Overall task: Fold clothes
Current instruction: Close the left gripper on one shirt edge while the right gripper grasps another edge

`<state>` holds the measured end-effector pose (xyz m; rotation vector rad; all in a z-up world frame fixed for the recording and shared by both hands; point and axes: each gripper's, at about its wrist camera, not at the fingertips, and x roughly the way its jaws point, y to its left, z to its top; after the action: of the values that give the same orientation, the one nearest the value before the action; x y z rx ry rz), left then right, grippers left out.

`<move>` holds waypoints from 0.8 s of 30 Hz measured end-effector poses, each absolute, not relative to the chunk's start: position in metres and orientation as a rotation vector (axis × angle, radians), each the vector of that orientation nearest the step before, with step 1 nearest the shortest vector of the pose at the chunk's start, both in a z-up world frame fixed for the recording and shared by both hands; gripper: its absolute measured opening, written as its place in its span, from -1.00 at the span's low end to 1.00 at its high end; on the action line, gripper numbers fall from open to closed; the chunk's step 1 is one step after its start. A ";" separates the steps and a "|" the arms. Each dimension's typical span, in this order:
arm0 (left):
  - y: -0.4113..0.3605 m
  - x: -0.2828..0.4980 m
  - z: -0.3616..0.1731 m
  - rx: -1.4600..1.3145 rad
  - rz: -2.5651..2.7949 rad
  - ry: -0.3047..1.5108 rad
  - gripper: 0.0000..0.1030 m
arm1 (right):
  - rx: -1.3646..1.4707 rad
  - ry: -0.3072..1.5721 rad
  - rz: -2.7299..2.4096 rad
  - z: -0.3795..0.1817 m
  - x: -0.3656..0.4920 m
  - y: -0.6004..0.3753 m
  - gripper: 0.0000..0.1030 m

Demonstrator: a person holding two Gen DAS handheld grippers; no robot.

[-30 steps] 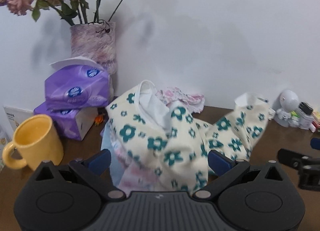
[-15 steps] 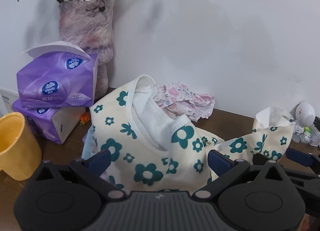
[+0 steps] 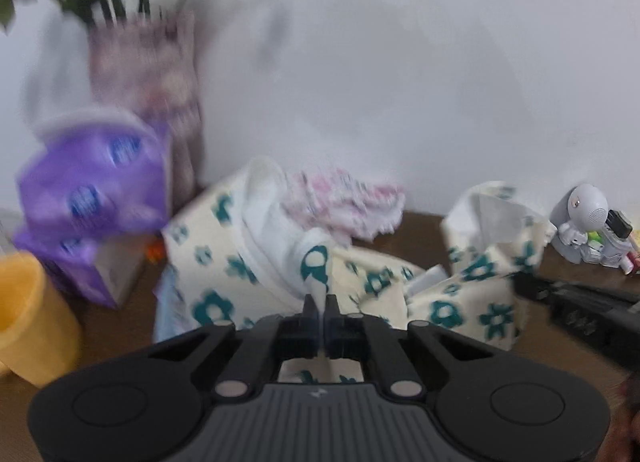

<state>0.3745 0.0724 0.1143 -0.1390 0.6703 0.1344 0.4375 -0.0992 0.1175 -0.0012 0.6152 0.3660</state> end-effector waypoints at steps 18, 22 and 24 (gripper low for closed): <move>0.088 0.183 0.224 -0.085 -0.020 0.316 -0.99 | 0.213 0.391 0.243 0.218 0.314 -0.304 -0.95; 0.081 0.124 0.169 -0.044 -0.092 0.393 -0.99 | 0.186 0.486 0.222 0.174 0.267 -0.355 -0.95; 0.079 0.106 0.137 -0.058 -0.120 0.470 -0.99 | 0.195 0.545 0.220 0.145 0.248 -0.378 -0.95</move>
<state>0.1058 0.0789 0.1375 -0.0580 0.4703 -0.1202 0.2479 -0.3776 0.1446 0.1947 0.5447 0.2201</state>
